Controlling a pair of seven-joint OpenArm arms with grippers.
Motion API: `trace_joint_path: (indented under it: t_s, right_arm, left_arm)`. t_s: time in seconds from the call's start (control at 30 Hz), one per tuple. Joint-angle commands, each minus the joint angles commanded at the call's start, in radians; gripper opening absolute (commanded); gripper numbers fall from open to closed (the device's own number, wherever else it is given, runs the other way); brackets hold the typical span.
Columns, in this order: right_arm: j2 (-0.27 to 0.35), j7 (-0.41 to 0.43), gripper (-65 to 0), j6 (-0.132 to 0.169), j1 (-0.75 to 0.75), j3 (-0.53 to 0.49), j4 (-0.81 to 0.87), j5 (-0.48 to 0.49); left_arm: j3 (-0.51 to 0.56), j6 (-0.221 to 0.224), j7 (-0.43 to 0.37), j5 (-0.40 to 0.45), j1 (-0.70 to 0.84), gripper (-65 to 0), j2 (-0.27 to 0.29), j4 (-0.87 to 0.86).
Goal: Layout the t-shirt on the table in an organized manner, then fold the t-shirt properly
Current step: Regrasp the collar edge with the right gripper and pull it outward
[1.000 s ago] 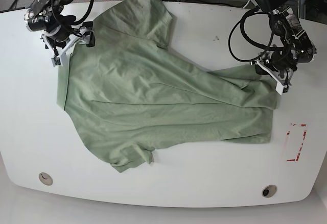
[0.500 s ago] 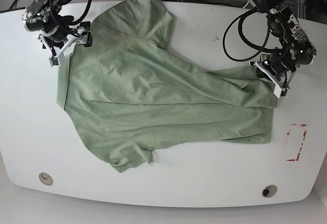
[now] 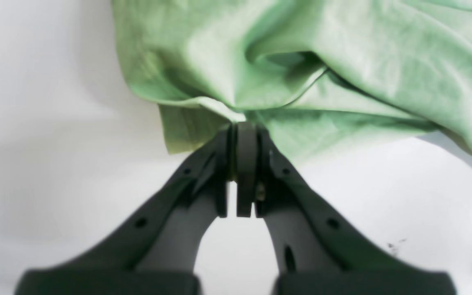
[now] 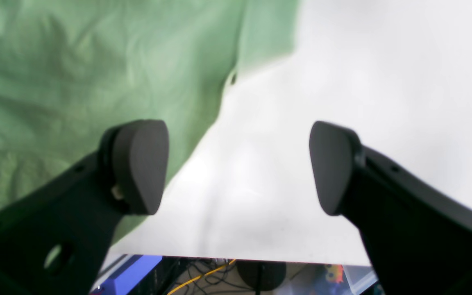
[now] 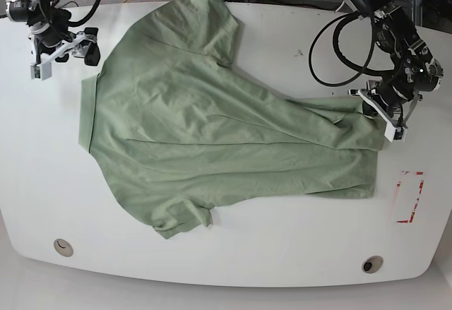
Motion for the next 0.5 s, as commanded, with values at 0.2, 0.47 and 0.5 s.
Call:
trace_joint_path:
  t_s: [0.2, 0.47, 0.5]
  right_arm:
    - [-0.026, 0.0, -14.0, 0.0, -0.015, -0.012, -0.08, 0.003]
    - [-0.044, 0.0, -14.0, 0.0, -0.017, -0.092, -0.138, 0.003]
    - [-0.052, 0.0, -14.0, 0.0, -0.017, -0.101, -0.138, 0.003]
  left_arm:
    - [0.0, -0.005, 0.0, 0.0, 0.0, -64.4, 0.0, 0.049]
    - [-0.002, -0.089, 0.003, 0.002, -0.014, -64.6, 0.0, 0.058]
    - [-0.002, -0.091, 0.003, 0.002, -0.014, -64.6, 0.0, 0.058]
